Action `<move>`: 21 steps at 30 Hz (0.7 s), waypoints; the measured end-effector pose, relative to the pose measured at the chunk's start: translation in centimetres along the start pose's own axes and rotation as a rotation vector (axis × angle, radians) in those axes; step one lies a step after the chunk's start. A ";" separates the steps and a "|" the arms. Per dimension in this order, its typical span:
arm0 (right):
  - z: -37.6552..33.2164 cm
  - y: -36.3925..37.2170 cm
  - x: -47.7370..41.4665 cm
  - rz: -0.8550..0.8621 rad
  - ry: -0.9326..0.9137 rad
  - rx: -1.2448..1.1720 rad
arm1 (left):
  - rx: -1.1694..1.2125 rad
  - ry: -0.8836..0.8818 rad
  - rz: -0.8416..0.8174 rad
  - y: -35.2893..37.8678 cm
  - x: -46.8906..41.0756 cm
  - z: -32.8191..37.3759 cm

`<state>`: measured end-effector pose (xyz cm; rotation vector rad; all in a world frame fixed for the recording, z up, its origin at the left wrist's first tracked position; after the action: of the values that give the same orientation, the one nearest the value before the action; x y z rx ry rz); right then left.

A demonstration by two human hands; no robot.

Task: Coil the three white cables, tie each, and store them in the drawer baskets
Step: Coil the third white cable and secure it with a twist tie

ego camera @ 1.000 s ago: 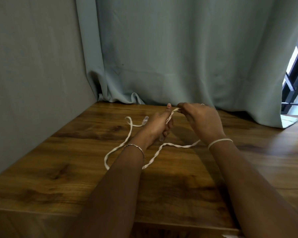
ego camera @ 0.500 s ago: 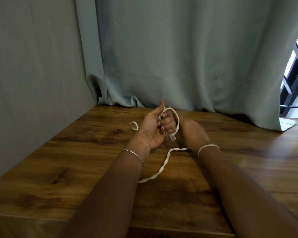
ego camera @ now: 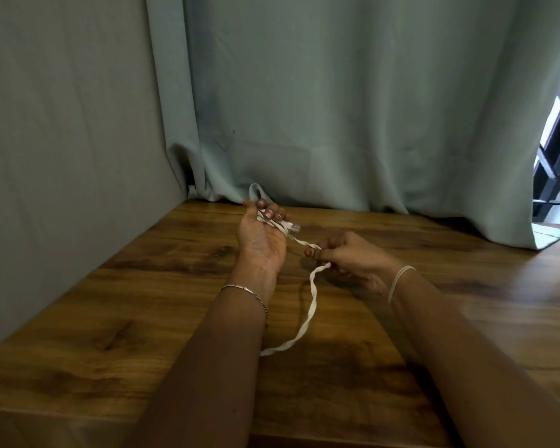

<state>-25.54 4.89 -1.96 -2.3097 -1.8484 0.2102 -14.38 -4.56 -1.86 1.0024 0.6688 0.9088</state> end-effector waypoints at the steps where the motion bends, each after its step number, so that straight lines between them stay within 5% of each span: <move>1: 0.0 -0.2 0.0 -0.017 0.016 0.021 | 0.003 0.007 0.015 -0.1 -0.1 0.1; 11: -1.2 0.0 1.3 -0.274 -0.041 0.094 | -0.339 0.061 0.048 0.2 0.0 -0.7; 18: -1.5 -1.4 1.5 -0.172 -0.211 0.108 | -1.155 0.341 0.117 0.5 0.4 -2.2; 21: -1.6 -1.2 1.4 -0.064 -0.469 0.471 | -1.391 0.391 0.132 0.3 0.4 -2.4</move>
<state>-26.02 6.39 -0.15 -1.9764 -1.7948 1.1276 -16.22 -3.17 -2.56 -0.3892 0.1468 1.3678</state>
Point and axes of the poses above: each hand's wrist, its own x-axis away from the middle knuckle, its own y-axis out of the palm, z = x × y, the point moved 1 cm from there along -x, towards the middle knuckle, and after that the axes turned 9 degrees about -y, right-handed, at the moved point
